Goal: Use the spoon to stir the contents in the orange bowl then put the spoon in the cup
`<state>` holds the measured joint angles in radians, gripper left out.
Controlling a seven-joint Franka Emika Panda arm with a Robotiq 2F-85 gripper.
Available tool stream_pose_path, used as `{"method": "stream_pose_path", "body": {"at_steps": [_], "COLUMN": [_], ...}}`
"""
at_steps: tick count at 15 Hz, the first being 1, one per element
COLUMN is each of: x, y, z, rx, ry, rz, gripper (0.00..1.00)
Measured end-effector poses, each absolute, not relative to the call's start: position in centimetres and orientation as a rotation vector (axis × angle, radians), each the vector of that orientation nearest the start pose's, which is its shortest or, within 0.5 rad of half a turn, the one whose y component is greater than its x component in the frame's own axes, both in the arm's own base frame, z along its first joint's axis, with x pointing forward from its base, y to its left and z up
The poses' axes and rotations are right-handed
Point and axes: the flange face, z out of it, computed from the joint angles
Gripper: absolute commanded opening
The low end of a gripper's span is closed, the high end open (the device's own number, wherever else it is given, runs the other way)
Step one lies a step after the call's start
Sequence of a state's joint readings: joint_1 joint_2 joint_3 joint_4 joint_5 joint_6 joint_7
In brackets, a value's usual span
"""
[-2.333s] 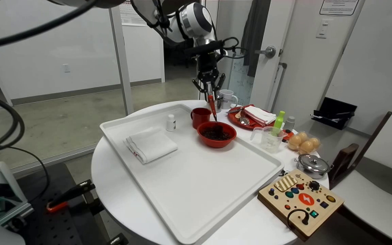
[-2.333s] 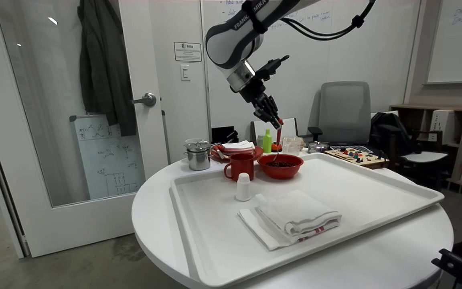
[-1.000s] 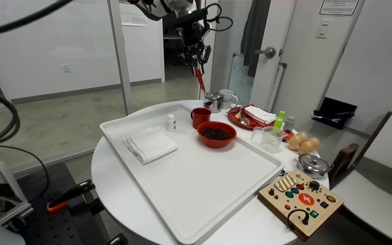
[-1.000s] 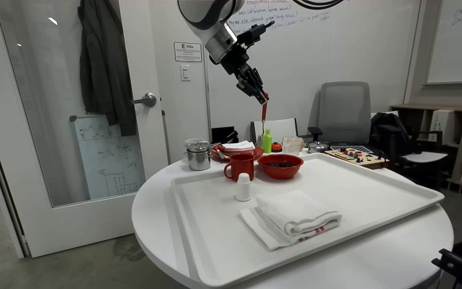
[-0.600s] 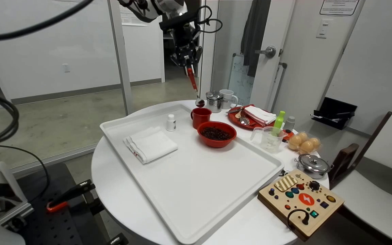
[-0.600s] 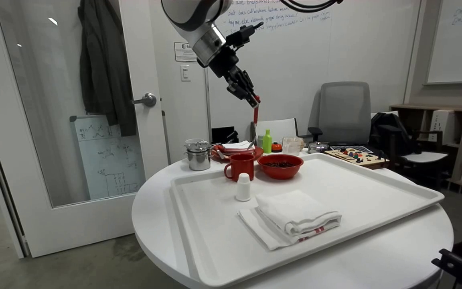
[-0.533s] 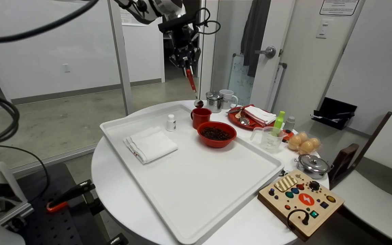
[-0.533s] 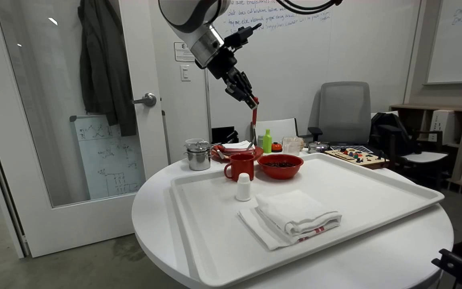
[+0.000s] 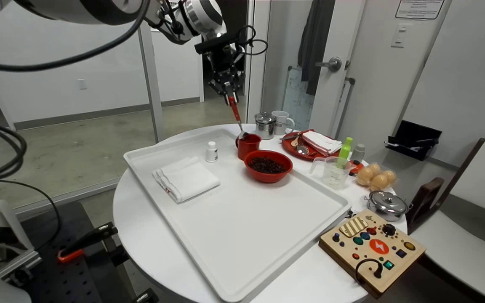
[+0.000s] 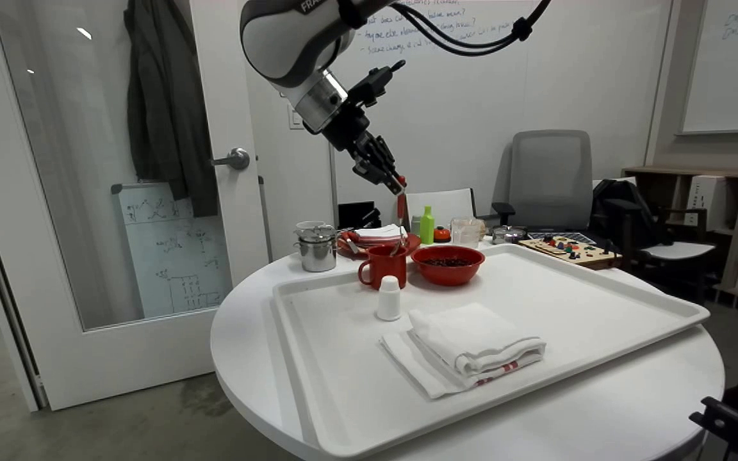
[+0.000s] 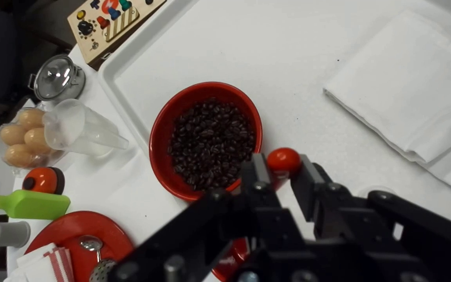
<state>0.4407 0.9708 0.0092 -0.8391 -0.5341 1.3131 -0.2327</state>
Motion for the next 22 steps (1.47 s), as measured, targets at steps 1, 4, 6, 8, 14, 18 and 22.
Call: {"method": "stream_pose_path", "body": {"at_steps": [1,4,6,8,14,18,22], "x": [68.8,68.9,69.1,69.7,71.0,71.4,71.4], "y": [25.7,25.7,25.5,24.4,21.7,21.8,22.3], "z": [31.2,31.1,30.8,29.2,24.2,24.7,25.0], "rx": [2.362,2.363,2.362,2.355,2.35,2.362,2.376], "ry": [0.827,0.826,0.818,0.797,0.76,0.773,0.779], "rz": [-0.558,-0.561,-0.563,-0.581,-0.635,-0.612,-0.602], "gripper": [0.12,0.12,0.12,0.12,0.11,0.36,0.52]}}
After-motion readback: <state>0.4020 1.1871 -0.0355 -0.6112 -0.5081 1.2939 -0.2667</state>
